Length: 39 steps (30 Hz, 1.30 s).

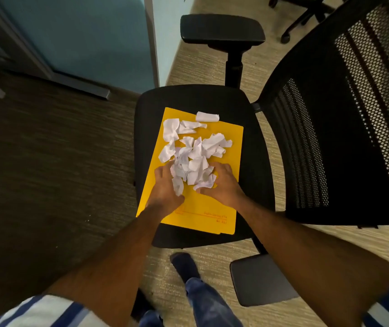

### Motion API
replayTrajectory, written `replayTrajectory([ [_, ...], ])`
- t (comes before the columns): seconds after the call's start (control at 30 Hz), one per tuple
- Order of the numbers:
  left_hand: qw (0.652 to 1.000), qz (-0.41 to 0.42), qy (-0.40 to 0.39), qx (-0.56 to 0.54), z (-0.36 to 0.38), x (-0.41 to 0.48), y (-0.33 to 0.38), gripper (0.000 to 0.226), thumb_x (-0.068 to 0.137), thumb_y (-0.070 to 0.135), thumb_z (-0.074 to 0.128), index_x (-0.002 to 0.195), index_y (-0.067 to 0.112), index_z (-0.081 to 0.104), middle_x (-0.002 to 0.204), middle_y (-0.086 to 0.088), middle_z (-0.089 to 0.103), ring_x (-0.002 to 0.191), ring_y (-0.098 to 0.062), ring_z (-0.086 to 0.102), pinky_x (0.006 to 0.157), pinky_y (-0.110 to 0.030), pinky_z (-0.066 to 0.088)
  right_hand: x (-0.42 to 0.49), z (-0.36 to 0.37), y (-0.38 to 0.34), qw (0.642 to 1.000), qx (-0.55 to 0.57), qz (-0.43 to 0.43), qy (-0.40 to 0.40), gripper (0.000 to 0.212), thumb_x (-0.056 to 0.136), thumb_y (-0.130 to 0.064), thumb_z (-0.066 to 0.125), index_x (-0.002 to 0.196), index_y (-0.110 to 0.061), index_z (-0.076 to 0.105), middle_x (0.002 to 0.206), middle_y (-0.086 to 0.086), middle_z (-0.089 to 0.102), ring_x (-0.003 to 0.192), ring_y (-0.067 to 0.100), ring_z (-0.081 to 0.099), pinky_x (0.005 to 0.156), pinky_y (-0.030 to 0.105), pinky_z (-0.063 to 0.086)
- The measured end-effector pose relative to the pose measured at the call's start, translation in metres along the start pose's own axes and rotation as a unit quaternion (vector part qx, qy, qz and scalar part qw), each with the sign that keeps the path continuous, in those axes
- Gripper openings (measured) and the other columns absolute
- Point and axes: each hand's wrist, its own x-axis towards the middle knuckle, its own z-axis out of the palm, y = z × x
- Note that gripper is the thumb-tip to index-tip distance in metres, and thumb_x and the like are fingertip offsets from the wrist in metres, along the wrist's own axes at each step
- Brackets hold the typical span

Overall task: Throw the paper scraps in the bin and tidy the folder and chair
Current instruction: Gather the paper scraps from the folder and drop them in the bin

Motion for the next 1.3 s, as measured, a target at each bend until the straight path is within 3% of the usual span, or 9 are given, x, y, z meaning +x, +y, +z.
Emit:
replayTrajectory([
  [0.23, 1.0, 0.015, -0.004, -0.017, 0.016, -0.011, 0.009, 0.078, 0.065, 0.0, 0.077, 0.135, 0.009, 0.043, 0.134, -0.01, 0.041, 0.12, -0.026, 0.05, 0.088, -0.027, 0.046, -0.02, 0.034, -0.012, 0.999, 0.044, 0.018, -0.014, 0.058, 0.066, -0.016, 0.082, 0.117, -0.022, 0.055, 0.117, -0.004, 0.04, 0.091, 0.001, 0.053, 0.084, 0.019, 0.051],
  [0.33, 0.999, 0.034, -0.004, -0.033, 0.026, -0.02, 0.007, 0.081, 0.063, -0.006, 0.072, 0.137, 0.009, 0.043, 0.131, -0.006, 0.046, 0.127, -0.023, 0.042, 0.094, -0.014, 0.037, -0.025, 0.041, -0.019, 0.994, 0.1, 0.053, -0.002, 0.049, 0.069, -0.013, 0.076, 0.113, -0.025, 0.058, 0.117, -0.001, 0.043, 0.091, -0.007, 0.054, 0.08, 0.012, 0.049],
  [0.47, 0.993, 0.007, 0.005, -0.121, 0.029, -0.033, 0.005, 0.08, 0.064, -0.01, 0.071, 0.137, 0.008, 0.043, 0.131, -0.005, 0.044, 0.125, -0.021, 0.048, 0.095, -0.021, 0.046, -0.032, 0.041, -0.03, 0.972, 0.215, 0.098, 0.013, 0.029, 0.076, -0.012, 0.068, 0.086, -0.039, 0.062, 0.101, -0.015, 0.05, 0.101, 0.014, 0.059, 0.083, 0.031, 0.054],
  [0.57, 0.992, 0.02, 0.02, -0.123, 0.029, -0.04, 0.007, 0.076, 0.068, -0.011, 0.069, 0.137, 0.007, 0.043, 0.133, -0.011, 0.047, 0.126, -0.023, 0.049, 0.1, -0.026, 0.046, -0.036, 0.04, -0.039, 0.937, 0.32, 0.139, -0.006, 0.02, 0.082, -0.018, 0.06, 0.069, -0.032, 0.067, 0.079, -0.006, 0.064, 0.08, 0.017, 0.065, 0.071, 0.04, 0.053],
  [0.67, 0.993, 0.039, 0.029, -0.104, 0.029, -0.044, 0.013, 0.075, 0.068, -0.011, 0.065, 0.137, 0.007, 0.043, 0.132, -0.01, 0.047, 0.121, -0.017, 0.047, 0.092, -0.001, 0.035, -0.037, 0.04, -0.046, 0.913, 0.37, 0.173, 0.008, 0.016, 0.092, -0.031, 0.058, 0.08, -0.022, 0.064, 0.08, 0.004, 0.069, 0.078, 0.017, 0.068, 0.068, 0.036, 0.056],
  [0.73, 0.993, 0.046, 0.034, -0.103, 0.029, -0.047, 0.017, 0.074, 0.068, -0.012, 0.064, 0.138, 0.007, 0.044, 0.133, -0.009, 0.046, 0.119, -0.01, 0.044, 0.09, 0.003, 0.033, -0.034, 0.04, -0.048, 0.898, 0.393, 0.197, 0.023, 0.019, 0.095, -0.035, 0.054, 0.096, -0.019, 0.064, 0.096, 0.005, 0.072, 0.089, 0.022, 0.07, 0.072, 0.039, 0.058],
  [1.03, 0.989, 0.073, 0.065, -0.112, 0.031, -0.037, 0.021, 0.064, 0.072, -0.012, 0.06, 0.134, 0.006, 0.051, 0.131, -0.008, 0.05, 0.118, -0.008, 0.045, 0.094, 0.0, 0.034, -0.027, 0.049, -0.05, 0.864, 0.445, 0.227, 0.068, 0.03, 0.091, -0.01, 0.046, 0.115, -0.009, 0.063, 0.102, 0.015, 0.069, 0.084, 0.026, 0.065, 0.061, 0.033, 0.052],
  [1.2, 0.978, 0.051, 0.092, -0.182, 0.033, -0.037, 0.022, 0.053, 0.078, -0.01, 0.056, 0.126, 0.011, 0.057, 0.121, -0.002, 0.056, 0.109, -0.008, 0.053, 0.087, -0.004, 0.04, -0.028, 0.044, -0.045, 0.871, 0.444, 0.199, 0.072, 0.029, 0.089, -0.004, 0.052, 0.112, -0.012, 0.068, 0.102, 0.01, 0.072, 0.085, 0.022, 0.068, 0.071, 0.036, 0.055],
  [1.3, 0.958, -0.024, 0.088, -0.273, 0.035, -0.037, 0.021, 0.041, 0.083, -0.006, 0.055, 0.118, 0.015, 0.06, 0.119, -0.002, 0.061, 0.107, -0.017, 0.059, 0.087, -0.023, 0.052, -0.032, 0.039, -0.044, 0.873, 0.449, 0.184, 0.05, 0.027, 0.087, -0.001, 0.056, 0.104, -0.016, 0.07, 0.099, 0.009, 0.074, 0.08, 0.018, 0.071, 0.061, 0.031, 0.057],
])
